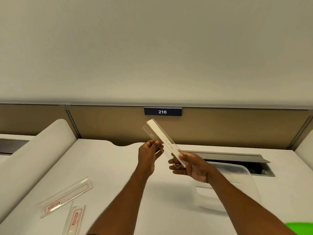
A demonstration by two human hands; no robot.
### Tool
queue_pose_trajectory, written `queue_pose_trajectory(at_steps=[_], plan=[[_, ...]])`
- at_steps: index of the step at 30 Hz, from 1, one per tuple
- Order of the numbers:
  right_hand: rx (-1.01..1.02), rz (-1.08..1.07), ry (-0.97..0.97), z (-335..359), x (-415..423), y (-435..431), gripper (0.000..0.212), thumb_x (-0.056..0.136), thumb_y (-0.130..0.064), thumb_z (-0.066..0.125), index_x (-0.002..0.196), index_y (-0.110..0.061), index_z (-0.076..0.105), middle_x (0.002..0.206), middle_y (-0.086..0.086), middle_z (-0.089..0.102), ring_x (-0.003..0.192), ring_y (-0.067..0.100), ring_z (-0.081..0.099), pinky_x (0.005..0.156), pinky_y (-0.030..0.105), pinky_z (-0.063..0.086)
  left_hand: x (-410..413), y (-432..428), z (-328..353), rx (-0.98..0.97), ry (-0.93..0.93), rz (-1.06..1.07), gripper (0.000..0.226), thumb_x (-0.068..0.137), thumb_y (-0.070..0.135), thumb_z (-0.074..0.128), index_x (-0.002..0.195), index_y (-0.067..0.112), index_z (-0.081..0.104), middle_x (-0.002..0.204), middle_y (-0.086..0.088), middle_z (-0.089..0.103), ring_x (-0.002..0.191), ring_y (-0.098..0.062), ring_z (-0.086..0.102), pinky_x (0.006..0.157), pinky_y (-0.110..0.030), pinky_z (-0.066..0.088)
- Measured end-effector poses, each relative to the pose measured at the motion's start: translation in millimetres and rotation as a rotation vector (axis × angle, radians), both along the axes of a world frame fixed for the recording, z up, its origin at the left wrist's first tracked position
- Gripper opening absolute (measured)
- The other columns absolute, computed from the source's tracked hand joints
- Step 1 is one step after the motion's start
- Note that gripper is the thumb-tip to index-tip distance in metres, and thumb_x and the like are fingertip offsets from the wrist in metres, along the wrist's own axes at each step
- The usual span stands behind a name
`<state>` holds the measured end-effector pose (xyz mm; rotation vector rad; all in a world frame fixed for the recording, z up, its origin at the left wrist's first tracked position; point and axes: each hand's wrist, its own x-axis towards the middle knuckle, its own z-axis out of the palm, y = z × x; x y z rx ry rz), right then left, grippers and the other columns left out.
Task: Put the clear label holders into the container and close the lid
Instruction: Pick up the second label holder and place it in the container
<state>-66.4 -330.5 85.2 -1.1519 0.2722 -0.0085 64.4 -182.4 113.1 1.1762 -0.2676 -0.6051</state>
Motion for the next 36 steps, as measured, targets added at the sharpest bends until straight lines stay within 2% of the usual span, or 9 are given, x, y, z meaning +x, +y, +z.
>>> queue_pose_trajectory(at_steps=[3,7,10,15,19,24,26,31,36], plan=[[-0.017,0.000,-0.024,8,-17,-10,0.069,0.073,-0.039,0.078,0.128,-0.003,0.056,0.114,0.023,0.064,0.103,0.035,0.063,0.088,0.041,0.056,-15,-8,7,-0.054,0.048,-0.002,0.017,0.091,0.027,0.061,0.090,0.015,0.074,0.092,-0.012,0.074,0.089,-0.024,0.069,0.081,-0.038,0.058],[-0.084,0.001,-0.017,15,-43,-29,0.066,0.070,-0.038,0.081,0.124,-0.006,0.061,0.112,0.018,0.066,0.103,0.030,0.064,0.094,0.041,0.052,-19,-20,23,-0.165,0.109,-0.009,0.041,0.088,0.053,0.055,0.108,0.018,0.065,0.097,-0.009,0.074,0.092,-0.023,0.072,0.081,-0.038,0.058],[-0.142,-0.020,0.010,17,-67,-51,0.070,0.066,-0.037,0.084,0.122,-0.003,0.061,0.112,0.018,0.066,0.103,0.029,0.062,0.098,0.042,0.050,-21,-28,33,-0.114,0.020,-0.053,0.041,0.086,0.044,0.062,0.113,0.013,0.063,0.095,-0.007,0.073,0.089,-0.020,0.071,0.083,-0.036,0.057],[-0.281,-0.101,0.087,23,-109,-95,0.071,0.056,-0.034,0.089,0.117,-0.007,0.066,0.116,0.015,0.067,0.100,0.024,0.062,0.084,0.033,0.054,-40,-47,35,0.069,-0.158,-0.216,0.019,0.086,0.024,0.067,0.104,0.017,0.063,0.095,-0.004,0.073,0.093,-0.020,0.069,0.081,-0.031,0.058],[-0.434,-0.132,0.186,23,-143,-131,0.057,0.064,-0.025,0.084,0.116,-0.011,0.067,0.114,0.009,0.071,0.098,0.019,0.068,0.081,0.029,0.055,-62,-67,27,0.365,-0.424,-0.322,0.024,0.082,0.027,0.072,0.100,0.012,0.066,0.095,-0.006,0.074,0.095,-0.026,0.070,0.081,-0.033,0.057],[-0.732,-0.123,0.298,15,-171,-153,0.034,0.068,-0.028,0.084,0.099,-0.027,0.072,0.105,-0.002,0.075,0.097,0.014,0.070,0.081,0.023,0.056,-82,-89,10,0.834,-0.970,-0.398,0.034,0.071,0.038,0.077,0.097,0.017,0.070,0.093,-0.001,0.071,0.082,-0.015,0.065,0.068,-0.021,0.050],[-0.886,-0.122,0.325,8,-171,-155,0.030,0.070,-0.030,0.082,0.097,-0.035,0.070,0.103,-0.009,0.073,0.098,0.010,0.069,0.081,0.018,0.053,-90,-99,1,0.947,-1.110,-0.431,0.031,0.073,0.034,0.075,0.098,0.018,0.070,0.099,-0.002,0.070,0.092,-0.020,0.065,0.076,-0.027,0.052],[-1.265,-0.102,0.388,-16,-164,-158,0.049,0.075,-0.039,0.075,0.121,-0.030,0.062,0.121,-0.009,0.065,0.113,0.013,0.059,0.095,0.025,0.045,-98,-120,-28,1.159,-1.354,-0.447,0.030,0.081,0.030,0.070,0.107,0.016,0.068,0.111,-0.009,0.068,0.100,-0.028,0.063,0.081,-0.033,0.050],[-1.496,0.062,0.453,-36,-153,-165,0.052,0.076,-0.046,0.071,0.124,-0.027,0.058,0.122,0.000,0.065,0.111,0.018,0.060,0.094,0.033,0.049,-96,-134,-48,1.249,-1.513,-0.484,0.021,0.085,0.026,0.067,0.100,0.011,0.067,0.103,-0.013,0.069,0.094,-0.031,0.066,0.076,-0.035,0.051]])
